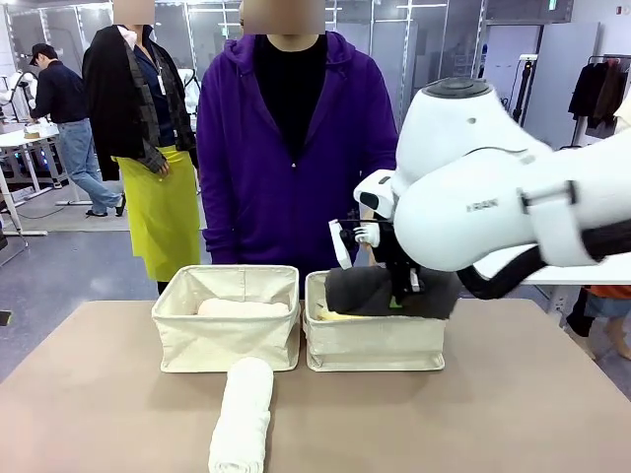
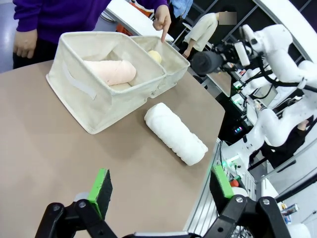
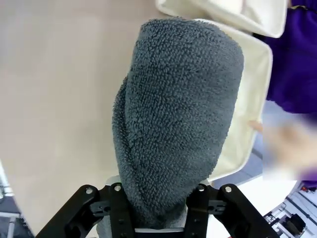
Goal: Divide the towels into two baskets.
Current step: Pick up one hotel-folded towel from the bottom of the table and place it in the Fabric basket indicated by the person.
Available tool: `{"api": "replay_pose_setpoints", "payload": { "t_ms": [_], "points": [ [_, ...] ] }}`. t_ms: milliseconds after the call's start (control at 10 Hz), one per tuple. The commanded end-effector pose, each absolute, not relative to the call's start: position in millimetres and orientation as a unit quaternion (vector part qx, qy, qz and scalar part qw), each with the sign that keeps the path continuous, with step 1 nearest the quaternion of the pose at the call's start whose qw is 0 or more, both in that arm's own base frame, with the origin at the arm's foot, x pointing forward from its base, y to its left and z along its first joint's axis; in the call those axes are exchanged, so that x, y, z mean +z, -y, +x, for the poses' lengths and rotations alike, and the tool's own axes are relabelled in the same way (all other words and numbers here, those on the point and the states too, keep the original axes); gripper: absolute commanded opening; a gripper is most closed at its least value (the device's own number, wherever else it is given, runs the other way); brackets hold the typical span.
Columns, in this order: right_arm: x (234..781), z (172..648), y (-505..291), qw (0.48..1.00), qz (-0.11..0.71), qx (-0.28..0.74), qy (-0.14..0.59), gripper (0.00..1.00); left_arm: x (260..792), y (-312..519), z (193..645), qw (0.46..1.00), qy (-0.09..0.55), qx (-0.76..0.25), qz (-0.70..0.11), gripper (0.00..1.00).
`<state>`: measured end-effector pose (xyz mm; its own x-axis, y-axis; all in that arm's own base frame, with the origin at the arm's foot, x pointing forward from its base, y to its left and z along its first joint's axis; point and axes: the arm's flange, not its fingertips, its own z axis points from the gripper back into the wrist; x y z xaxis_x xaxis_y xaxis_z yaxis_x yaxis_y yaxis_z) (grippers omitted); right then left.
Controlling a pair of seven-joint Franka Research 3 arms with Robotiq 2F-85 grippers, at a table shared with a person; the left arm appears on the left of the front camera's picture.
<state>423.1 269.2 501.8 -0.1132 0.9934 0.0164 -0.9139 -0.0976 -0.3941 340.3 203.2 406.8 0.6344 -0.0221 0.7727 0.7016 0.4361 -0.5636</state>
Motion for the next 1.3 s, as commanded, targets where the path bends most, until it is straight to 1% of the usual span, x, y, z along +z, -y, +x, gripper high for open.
{"api": "replay_pose_setpoints", "payload": {
  "t_ms": [0,200,400,500,700,1000,1200],
  "points": [
    [489.5,463.6,-283.3,0.633,-0.145,0.743,0.163,0.36,408.8,-204.0,338.5,0.767,0.36,-0.235,-0.476,1.0],
    [475.3,499.9,-288.0,0.637,-0.17,0.738,0.142,0.36,408.8,-204.0,338.5,0.767,0.36,-0.235,-0.476,1.0],
    [467.9,524.8,-289.8,0.631,-0.165,0.745,0.138,0.36,408.8,-204.0,338.5,0.767,0.36,-0.235,-0.476,1.0],
    [465.6,533.8,-288.0,0.636,-0.15,0.744,0.141,0.36,408.8,-204.0,338.5,0.767,0.36,-0.235,-0.476,1.0],
    [453.9,547.5,-287.7,0.641,-0.144,0.743,0.125,0.36,408.8,-204.0,338.5,0.767,0.36,-0.235,-0.476,1.0],
    [439.6,556.2,-289.4,0.648,-0.131,0.741,0.116,0.36,408.8,-204.0,338.5,0.767,0.36,-0.235,-0.476,1.0],
    [431.6,555.8,-289.0,0.656,-0.121,0.737,0.113,0.48,408.8,-204.0,338.5,0.767,0.36,-0.235,-0.476,1.0]
  ]
}}
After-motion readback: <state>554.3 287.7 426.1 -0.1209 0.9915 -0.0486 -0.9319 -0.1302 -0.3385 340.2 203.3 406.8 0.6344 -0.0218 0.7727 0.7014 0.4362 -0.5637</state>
